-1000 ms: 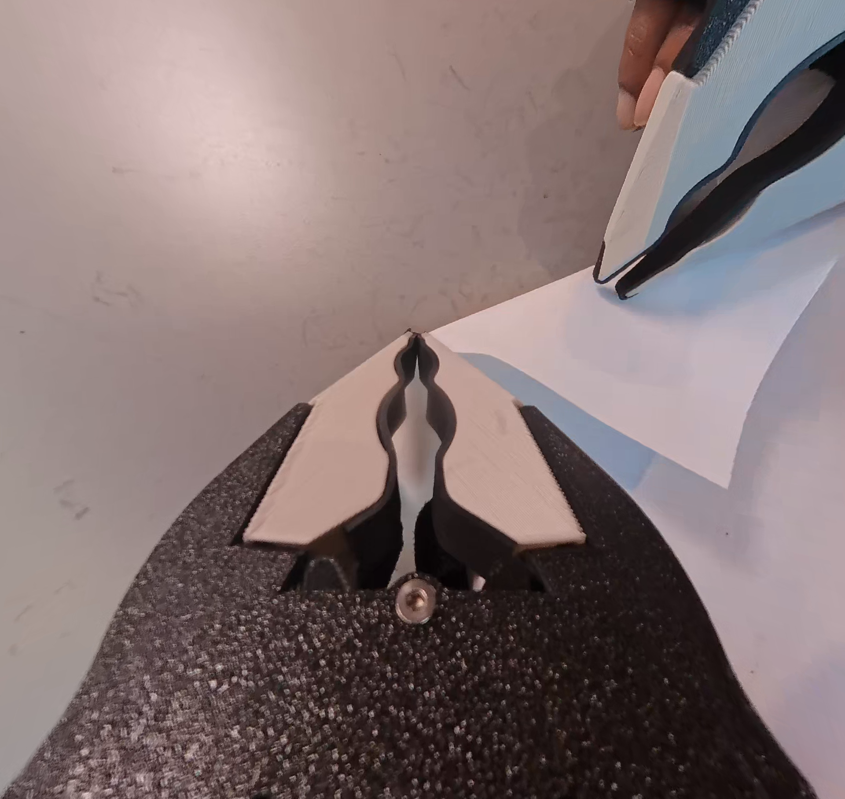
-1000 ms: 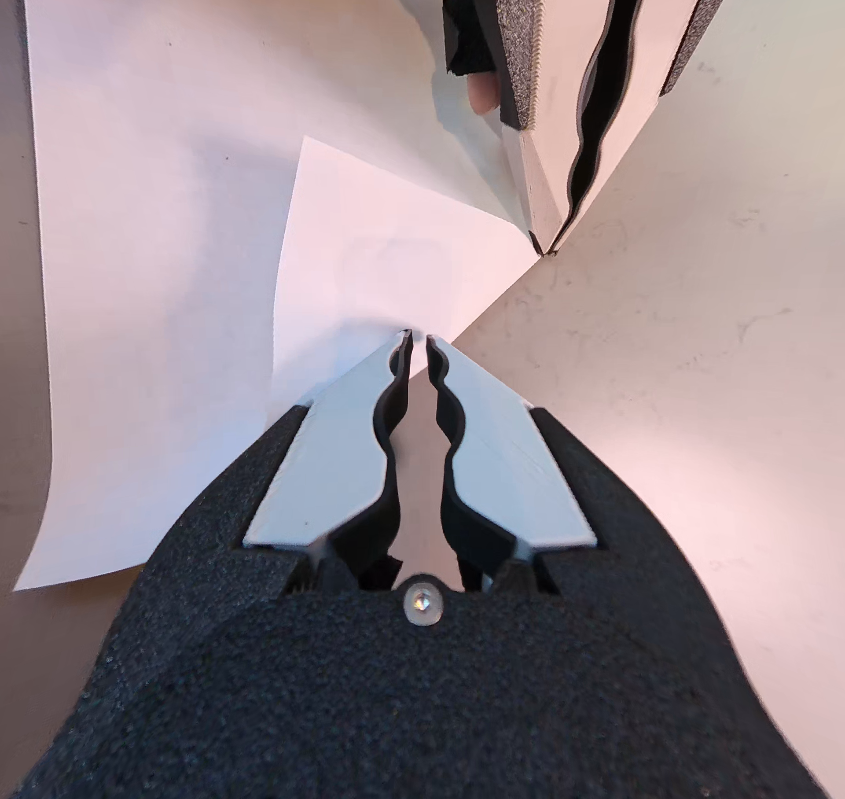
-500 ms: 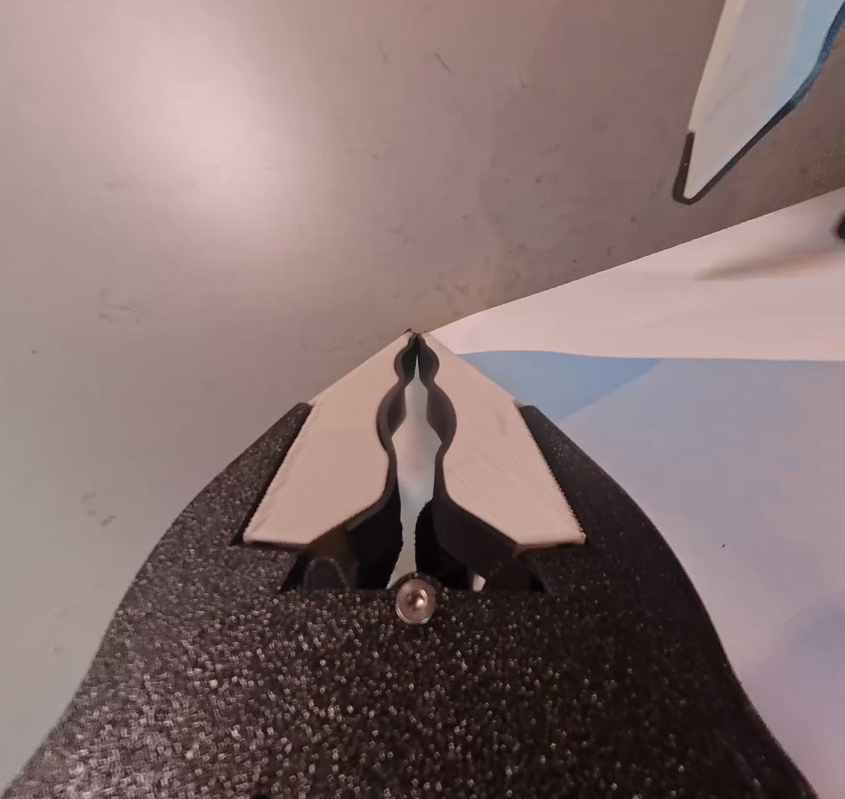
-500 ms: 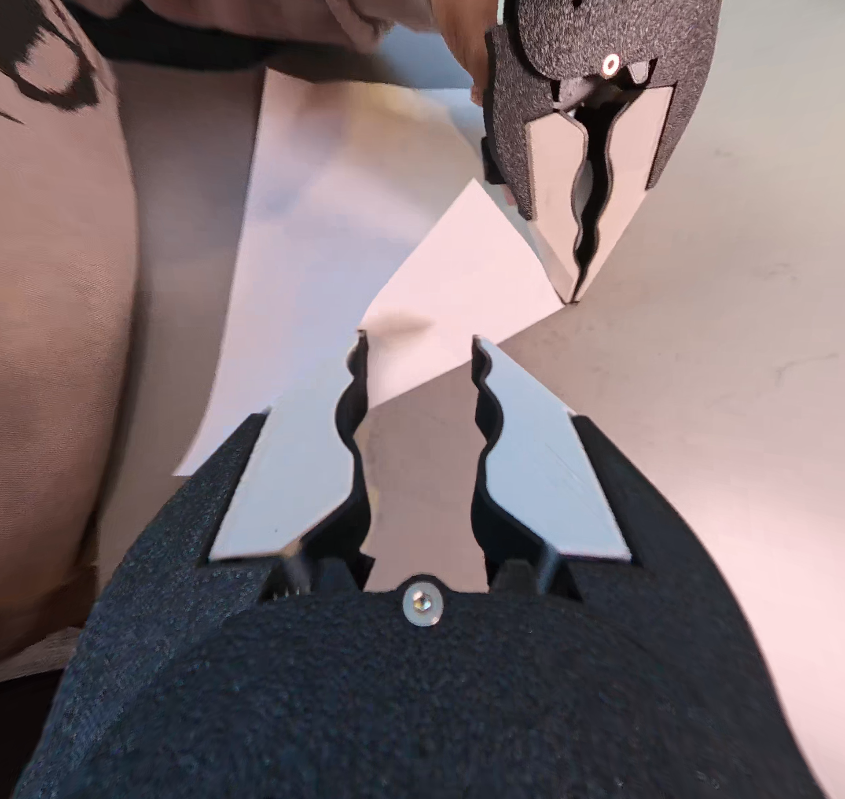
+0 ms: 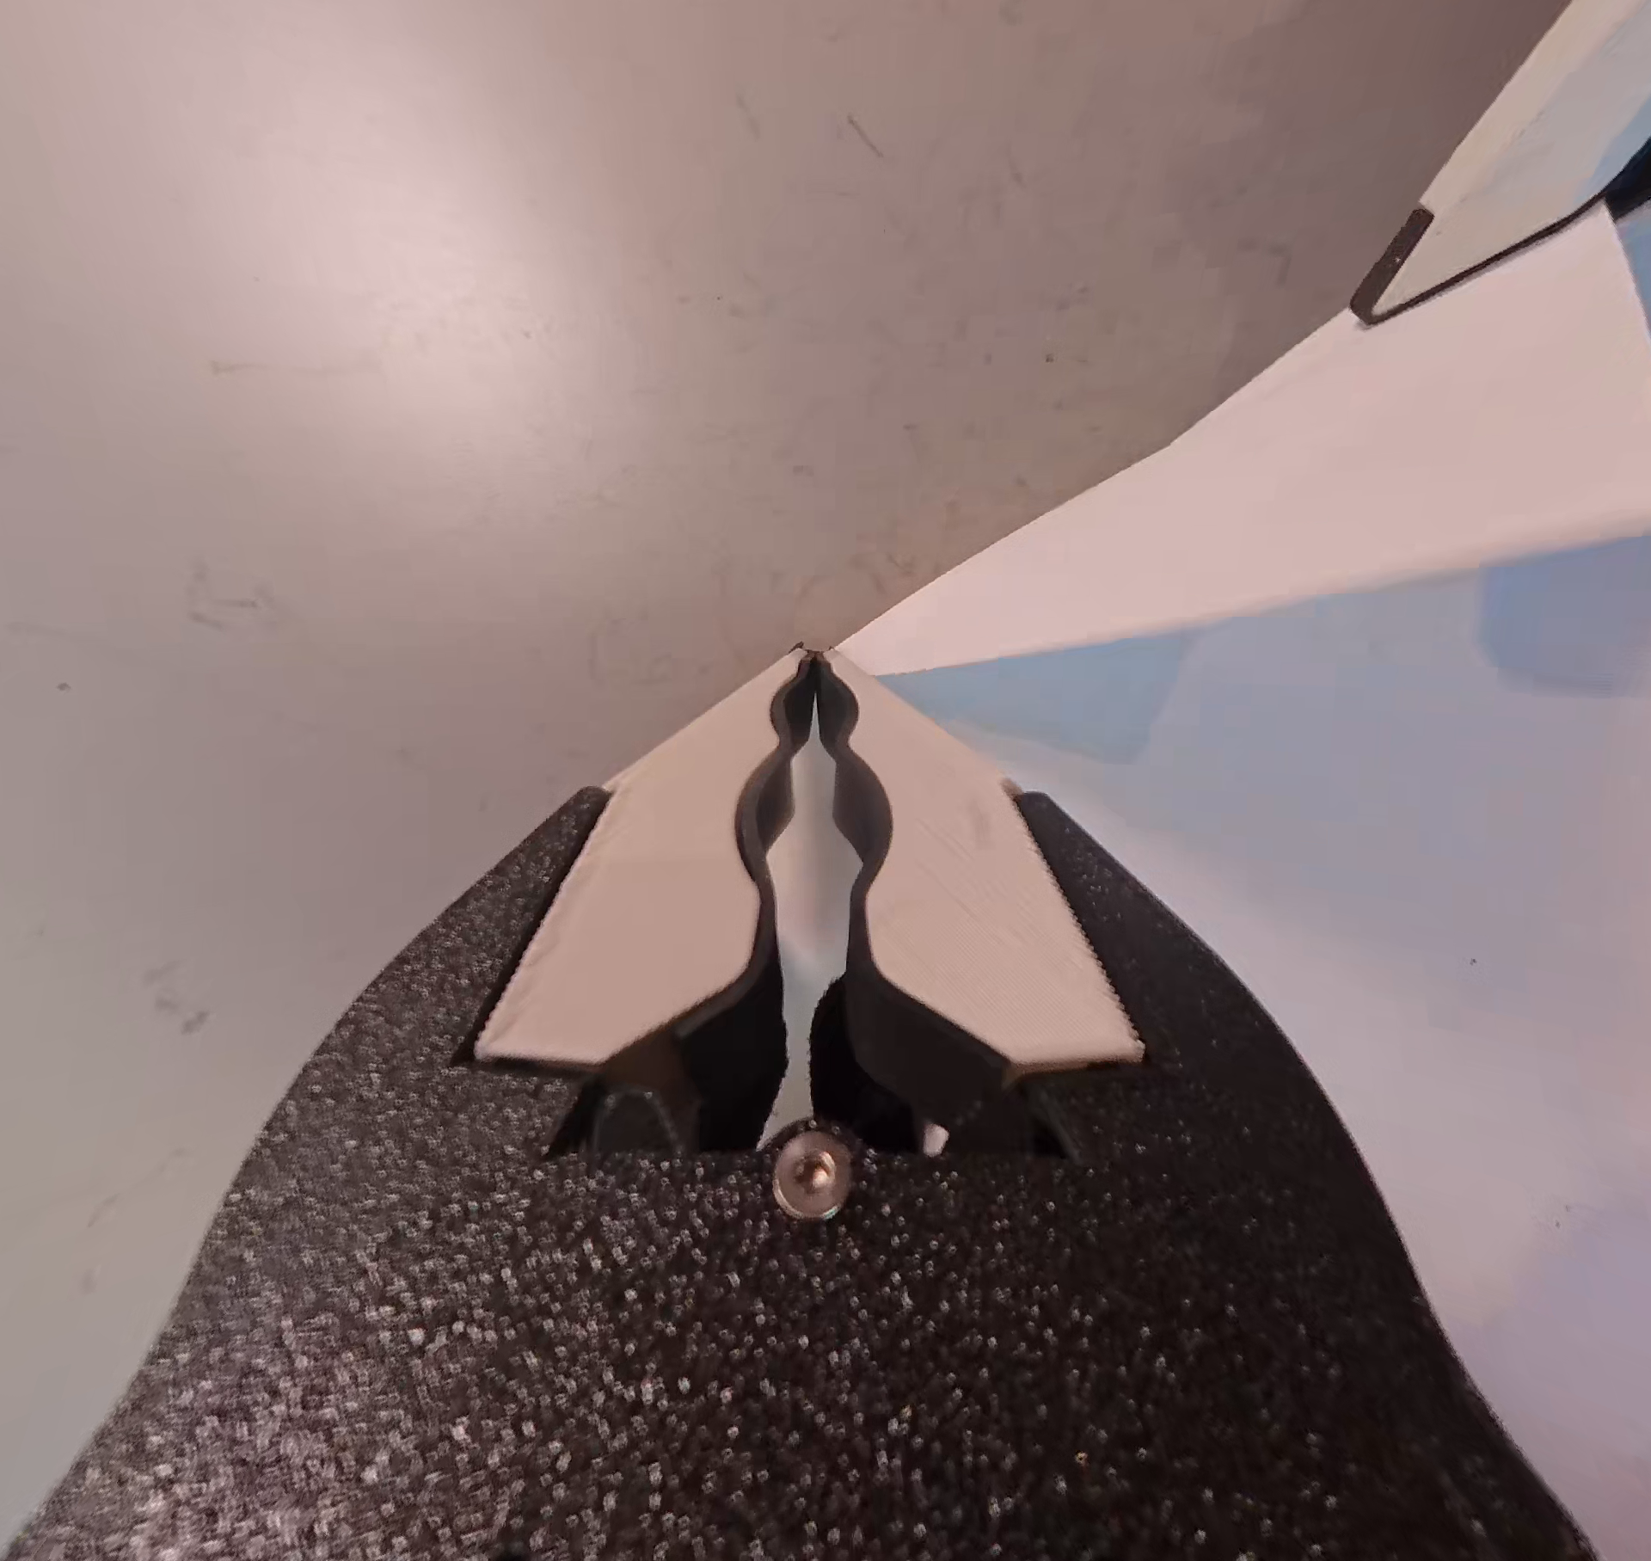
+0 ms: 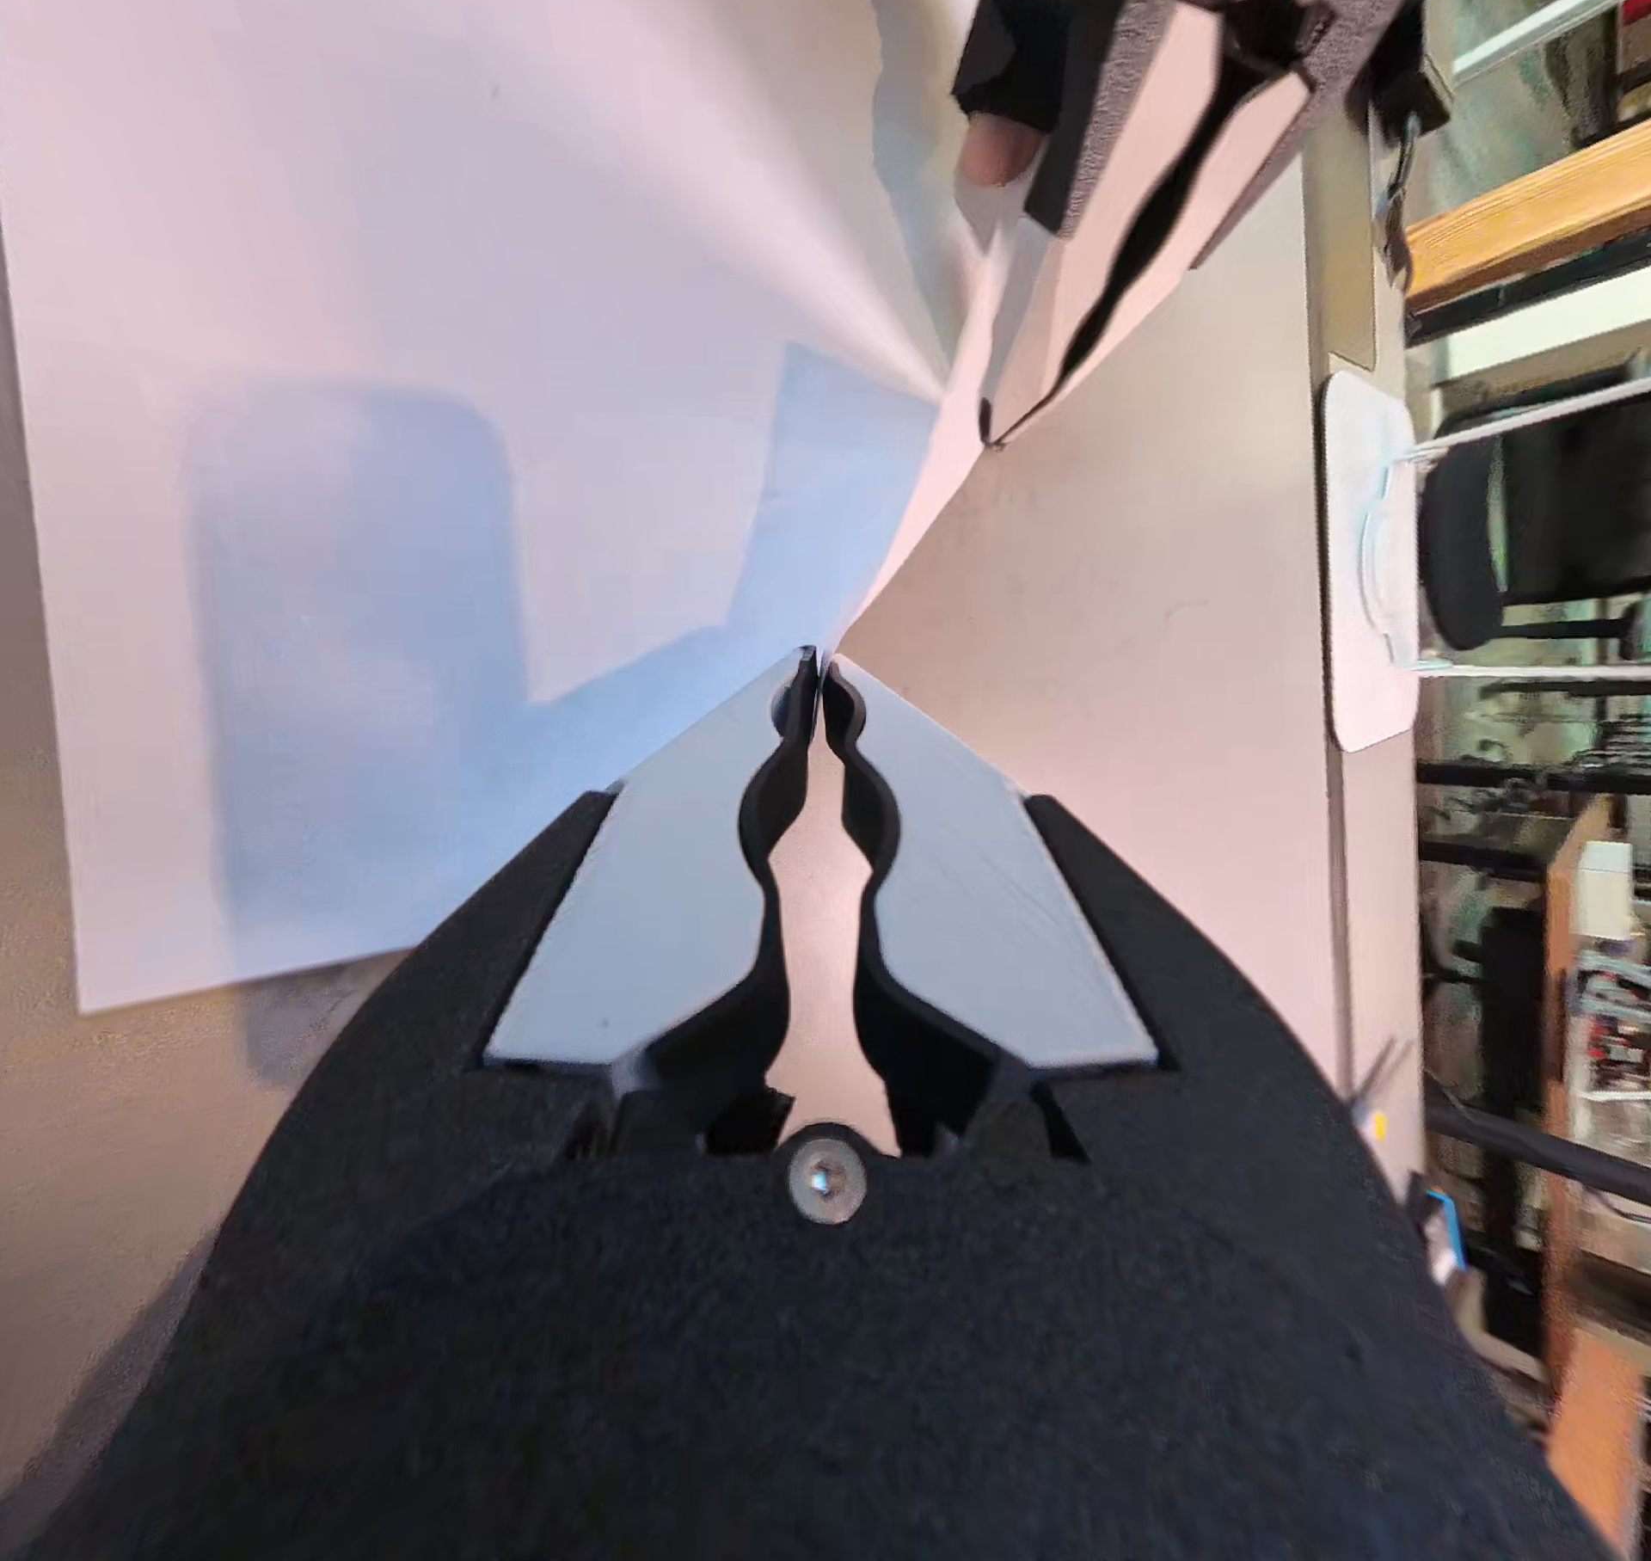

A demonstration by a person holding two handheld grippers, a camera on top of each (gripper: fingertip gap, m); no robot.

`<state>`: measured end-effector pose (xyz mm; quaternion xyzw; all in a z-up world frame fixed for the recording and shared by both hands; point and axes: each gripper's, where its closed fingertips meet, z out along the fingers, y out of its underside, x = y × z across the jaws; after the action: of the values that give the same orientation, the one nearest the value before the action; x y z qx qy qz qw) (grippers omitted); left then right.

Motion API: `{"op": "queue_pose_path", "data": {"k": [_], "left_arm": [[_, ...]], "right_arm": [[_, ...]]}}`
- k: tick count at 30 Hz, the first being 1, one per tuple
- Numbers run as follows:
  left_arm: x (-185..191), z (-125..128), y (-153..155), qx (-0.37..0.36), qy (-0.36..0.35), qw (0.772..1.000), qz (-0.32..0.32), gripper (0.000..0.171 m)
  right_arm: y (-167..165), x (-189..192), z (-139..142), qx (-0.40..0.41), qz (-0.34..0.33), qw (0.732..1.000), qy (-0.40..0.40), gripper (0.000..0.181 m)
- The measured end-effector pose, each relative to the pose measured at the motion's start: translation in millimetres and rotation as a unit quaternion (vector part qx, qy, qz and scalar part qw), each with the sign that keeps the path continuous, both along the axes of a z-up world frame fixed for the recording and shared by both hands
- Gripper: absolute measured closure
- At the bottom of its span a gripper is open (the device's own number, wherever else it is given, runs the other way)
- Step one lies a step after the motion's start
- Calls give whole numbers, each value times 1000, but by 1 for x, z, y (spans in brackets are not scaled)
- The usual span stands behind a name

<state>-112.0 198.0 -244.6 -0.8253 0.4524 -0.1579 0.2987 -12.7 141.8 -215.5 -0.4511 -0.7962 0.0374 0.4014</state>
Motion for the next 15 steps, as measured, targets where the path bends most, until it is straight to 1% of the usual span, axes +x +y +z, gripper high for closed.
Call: {"op": "queue_pose_path", "data": {"k": [3,4,8,11,15], "left_arm": [[0,0,0,2,-4,1000,0,171],[0,0,0,5,-3,1000,-1,171],[0,0,0,22,3,1000,-6,171],[1,0,-1,23,-8,1000,-7,171],[1,0,-1,29,-10,999,-11,171]], "right_arm": [[3,9,-14,96,17,995,-27,181],[6,12,-17,105,14,994,-29,181],[5,22,-22,85,-2,996,-21,181],[2,24,-23,86,-4,996,-13,181],[1,25,-22,107,0,994,-19,181]]}}
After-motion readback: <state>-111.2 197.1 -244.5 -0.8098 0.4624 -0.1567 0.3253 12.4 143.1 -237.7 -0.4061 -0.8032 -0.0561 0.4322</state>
